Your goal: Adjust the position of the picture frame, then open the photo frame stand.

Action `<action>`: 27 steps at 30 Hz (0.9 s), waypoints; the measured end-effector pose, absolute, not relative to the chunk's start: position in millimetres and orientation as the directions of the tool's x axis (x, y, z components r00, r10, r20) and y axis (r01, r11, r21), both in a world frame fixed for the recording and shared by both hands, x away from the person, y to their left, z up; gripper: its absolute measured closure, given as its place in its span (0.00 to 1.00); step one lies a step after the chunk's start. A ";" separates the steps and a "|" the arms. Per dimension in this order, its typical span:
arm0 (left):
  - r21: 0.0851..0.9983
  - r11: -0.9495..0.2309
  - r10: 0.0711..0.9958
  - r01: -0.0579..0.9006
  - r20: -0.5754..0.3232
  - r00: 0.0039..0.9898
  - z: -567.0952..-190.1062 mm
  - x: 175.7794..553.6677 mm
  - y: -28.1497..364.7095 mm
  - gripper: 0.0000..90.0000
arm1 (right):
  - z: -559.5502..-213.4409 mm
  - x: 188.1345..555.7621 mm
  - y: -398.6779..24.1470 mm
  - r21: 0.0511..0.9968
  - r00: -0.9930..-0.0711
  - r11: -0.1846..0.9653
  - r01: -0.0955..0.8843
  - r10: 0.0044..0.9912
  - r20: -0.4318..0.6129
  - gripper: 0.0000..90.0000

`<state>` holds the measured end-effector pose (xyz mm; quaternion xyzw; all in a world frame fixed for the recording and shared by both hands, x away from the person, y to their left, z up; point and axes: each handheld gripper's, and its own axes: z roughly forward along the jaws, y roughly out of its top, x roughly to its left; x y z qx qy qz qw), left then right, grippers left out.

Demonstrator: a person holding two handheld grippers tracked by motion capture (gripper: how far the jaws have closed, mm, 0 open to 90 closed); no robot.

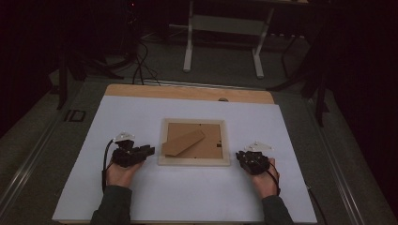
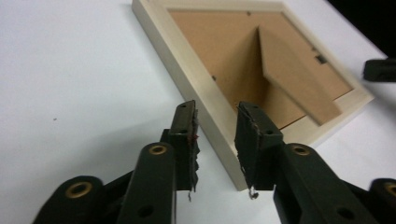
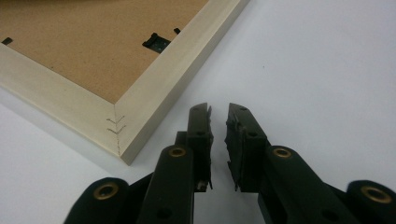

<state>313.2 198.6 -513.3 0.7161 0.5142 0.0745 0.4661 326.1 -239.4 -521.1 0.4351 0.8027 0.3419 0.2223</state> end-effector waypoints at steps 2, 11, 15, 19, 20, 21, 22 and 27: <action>0.748 -0.020 0.787 0.663 -0.397 0.472 -511.0 312.9 202.3 0.76 | -521.6 326.0 -238.9 0.742 -0.523 0.385 0.548 0.851 -0.055 0.87; 0.775 -0.020 0.784 0.632 -0.380 0.491 -502.8 311.3 204.1 0.75 | -521.0 325.6 -237.9 0.745 -0.526 0.386 0.545 0.849 -0.055 0.84; 0.784 -0.029 0.776 0.620 -0.373 0.508 -498.8 311.6 200.1 0.74 | -521.6 326.1 -239.9 0.745 -0.524 0.377 0.551 0.851 -0.043 0.80; 0.789 -0.034 0.767 0.613 -0.373 0.522 -492.2 314.0 196.8 0.72 | -522.7 325.2 -241.7 0.744 -0.520 0.370 0.557 0.853 -0.035 0.77; 0.793 -0.025 0.759 0.608 -0.381 0.528 -489.8 314.8 196.5 0.71 | -522.6 325.1 -242.2 0.745 -0.518 0.367 0.557 0.854 -0.034 0.77; 0.796 -0.018 0.756 0.605 -0.384 0.529 -488.1 315.4 196.5 0.71 | -522.1 325.0 -243.2 0.746 -0.516 0.365 0.557 0.856 -0.033 0.76; 0.798 -0.011 0.756 0.603 -0.388 0.527 -487.0 315.9 196.3 0.69 | -521.8 324.9 -243.8 0.748 -0.515 0.360 0.557 0.857 -0.029 0.76; 0.798 -0.010 0.757 0.602 -0.388 0.526 -480.7 323.9 193.4 0.67 | -520.9 324.4 -244.1 0.747 -0.531 0.364 0.556 0.847 -0.018 0.78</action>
